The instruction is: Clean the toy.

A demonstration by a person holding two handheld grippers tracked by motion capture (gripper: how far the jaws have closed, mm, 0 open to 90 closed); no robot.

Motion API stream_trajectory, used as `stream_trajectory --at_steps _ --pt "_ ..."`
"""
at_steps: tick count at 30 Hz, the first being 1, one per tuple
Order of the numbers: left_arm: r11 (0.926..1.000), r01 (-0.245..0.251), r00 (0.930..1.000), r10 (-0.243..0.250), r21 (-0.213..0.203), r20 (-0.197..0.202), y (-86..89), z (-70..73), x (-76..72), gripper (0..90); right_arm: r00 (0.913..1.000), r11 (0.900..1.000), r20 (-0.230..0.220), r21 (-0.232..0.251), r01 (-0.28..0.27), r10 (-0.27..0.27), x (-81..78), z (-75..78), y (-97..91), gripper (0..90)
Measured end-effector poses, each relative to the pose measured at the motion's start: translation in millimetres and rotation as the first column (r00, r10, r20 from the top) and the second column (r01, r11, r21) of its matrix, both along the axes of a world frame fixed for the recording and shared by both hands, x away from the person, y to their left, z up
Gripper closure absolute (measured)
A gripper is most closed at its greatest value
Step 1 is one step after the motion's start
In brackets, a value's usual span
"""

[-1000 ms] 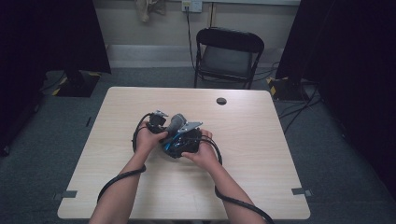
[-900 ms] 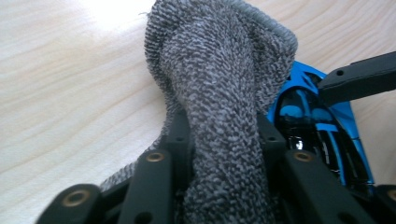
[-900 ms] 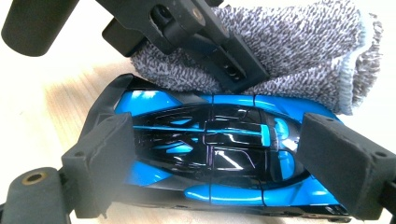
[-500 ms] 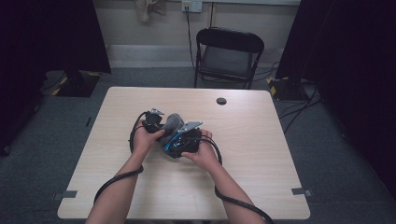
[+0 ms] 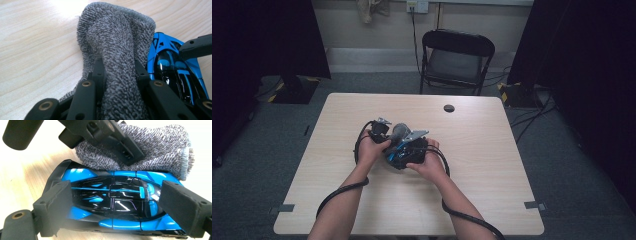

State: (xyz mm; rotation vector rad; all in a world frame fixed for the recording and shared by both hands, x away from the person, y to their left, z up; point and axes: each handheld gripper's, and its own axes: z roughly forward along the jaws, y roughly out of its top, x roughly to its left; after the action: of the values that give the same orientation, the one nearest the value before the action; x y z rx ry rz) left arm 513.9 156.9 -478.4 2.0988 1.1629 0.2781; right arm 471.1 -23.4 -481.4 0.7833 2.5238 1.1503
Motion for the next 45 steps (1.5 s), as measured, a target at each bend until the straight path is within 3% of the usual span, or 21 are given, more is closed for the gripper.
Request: stream_trajectory --at_steps 19,30,45 --pt "0.9990 0.042 0.9973 -0.043 -0.016 -0.060 26.1 4.4 -21.2 72.7 1.0000 1.0000 -0.001 -0.004 -0.002 0.002 0.4 0.3 0.2 11.0" --pt "0.9978 0.061 0.9957 -0.062 -0.024 -0.068 42.5 7.5 -39.9 72.8 1.0000 1.0000 0.006 0.007 0.000 0.000 -0.4 -0.9 -0.8 11.0" --pt "0.9980 0.050 0.9977 -0.052 -0.038 -0.042 69.8 19.6 -60.4 72.7 0.9999 0.9999 0.009 0.009 0.005 -0.005 -1.0 -1.1 -0.8 11.1"
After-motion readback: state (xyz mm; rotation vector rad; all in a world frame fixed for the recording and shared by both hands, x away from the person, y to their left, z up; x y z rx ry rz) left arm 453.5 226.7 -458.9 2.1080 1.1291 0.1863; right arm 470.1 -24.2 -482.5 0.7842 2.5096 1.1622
